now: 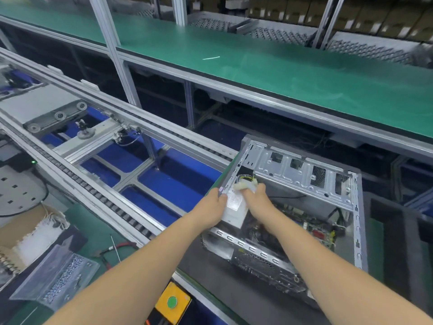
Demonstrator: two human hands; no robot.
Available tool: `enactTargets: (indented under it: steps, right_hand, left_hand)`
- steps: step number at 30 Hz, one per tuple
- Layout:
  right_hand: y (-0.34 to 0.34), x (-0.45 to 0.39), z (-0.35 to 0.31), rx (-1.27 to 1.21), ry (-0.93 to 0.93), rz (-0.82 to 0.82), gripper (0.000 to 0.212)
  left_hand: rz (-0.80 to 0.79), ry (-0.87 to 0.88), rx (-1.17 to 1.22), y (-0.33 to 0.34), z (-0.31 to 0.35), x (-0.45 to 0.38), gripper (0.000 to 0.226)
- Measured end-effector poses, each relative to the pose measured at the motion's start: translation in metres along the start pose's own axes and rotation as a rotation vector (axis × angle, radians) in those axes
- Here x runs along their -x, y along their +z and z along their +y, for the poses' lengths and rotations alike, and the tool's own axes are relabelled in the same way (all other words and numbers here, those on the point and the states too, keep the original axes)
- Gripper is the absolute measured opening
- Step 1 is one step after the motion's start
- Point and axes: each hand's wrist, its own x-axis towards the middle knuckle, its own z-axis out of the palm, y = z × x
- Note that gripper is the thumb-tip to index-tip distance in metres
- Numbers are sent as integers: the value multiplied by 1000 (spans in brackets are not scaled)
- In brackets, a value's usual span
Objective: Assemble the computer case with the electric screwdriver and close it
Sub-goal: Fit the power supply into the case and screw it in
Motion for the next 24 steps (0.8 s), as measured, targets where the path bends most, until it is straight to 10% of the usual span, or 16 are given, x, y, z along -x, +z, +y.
enactTargets:
  steps: [8, 14, 24]
  right_hand:
    - [-9, 1, 4, 0, -54, -87, 67]
    - [-20, 19, 18, 108, -85, -244, 30]
    - [-34, 27, 14, 178, -41, -418, 81]
  left_hand:
    - [-53, -23, 98, -2, -3, -5, 47]
    - [-112, -68, 166, -4, -4, -8, 52]
    - [-122, -88, 248, -2, -5, -7, 53]
